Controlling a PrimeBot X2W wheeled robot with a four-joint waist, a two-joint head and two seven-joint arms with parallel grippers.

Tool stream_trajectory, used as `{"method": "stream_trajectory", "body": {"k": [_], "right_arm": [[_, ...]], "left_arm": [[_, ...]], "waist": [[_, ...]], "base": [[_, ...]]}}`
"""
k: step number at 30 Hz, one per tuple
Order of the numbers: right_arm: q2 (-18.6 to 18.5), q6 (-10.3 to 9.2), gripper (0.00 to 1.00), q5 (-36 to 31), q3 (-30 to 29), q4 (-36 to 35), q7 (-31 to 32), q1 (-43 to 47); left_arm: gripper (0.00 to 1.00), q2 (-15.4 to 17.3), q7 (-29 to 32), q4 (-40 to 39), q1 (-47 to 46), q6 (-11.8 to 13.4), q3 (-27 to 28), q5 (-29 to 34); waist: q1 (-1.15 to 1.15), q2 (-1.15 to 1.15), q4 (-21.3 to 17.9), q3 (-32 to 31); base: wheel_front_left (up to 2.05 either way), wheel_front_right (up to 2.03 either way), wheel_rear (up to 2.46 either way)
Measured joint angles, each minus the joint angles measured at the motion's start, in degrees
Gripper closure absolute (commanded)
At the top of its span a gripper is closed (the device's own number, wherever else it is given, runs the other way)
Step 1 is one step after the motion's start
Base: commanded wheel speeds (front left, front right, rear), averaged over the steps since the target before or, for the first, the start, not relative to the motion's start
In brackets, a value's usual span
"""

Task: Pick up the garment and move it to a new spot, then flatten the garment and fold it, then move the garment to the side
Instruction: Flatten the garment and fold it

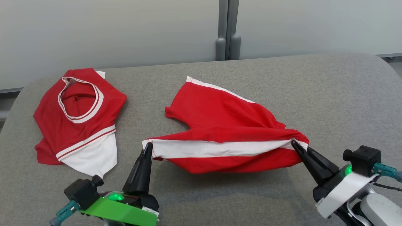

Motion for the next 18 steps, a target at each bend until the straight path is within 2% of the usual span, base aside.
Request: {"method": "stream_trajectory", "body": {"k": [4,10,18], "right_arm": [[-3.61,-0.01,1.0,1.54,-0.76,-1.91,-0.04,1.88],[-6.77,0.0,1.0,2.59,-2.88,-3.57,-0.05,5.07],[-8.75,0.0,1.0,3.37,-1.88,-4.69,-0.03,6.14]], "left_arm": [[1.0,1.0,-0.01,-4.85,0.38,-0.01,-0.6,0.77],[1.0,2.12,-0.01,-10.91,1.49,-0.01,-3.53,1.69],[1.0,4.27,1.07,-11.93,6.59,-0.01,-4.81,1.64]], "waist": [[0.0,0.0,0.24,-0.24],[0.0,0.0,1.37,-0.7],[0.0,0.0,2.13,-0.74]], "base": [[0.0,0.0,0.0],[0.0,0.0,0.0],[0.0,0.0,0.0]]}}
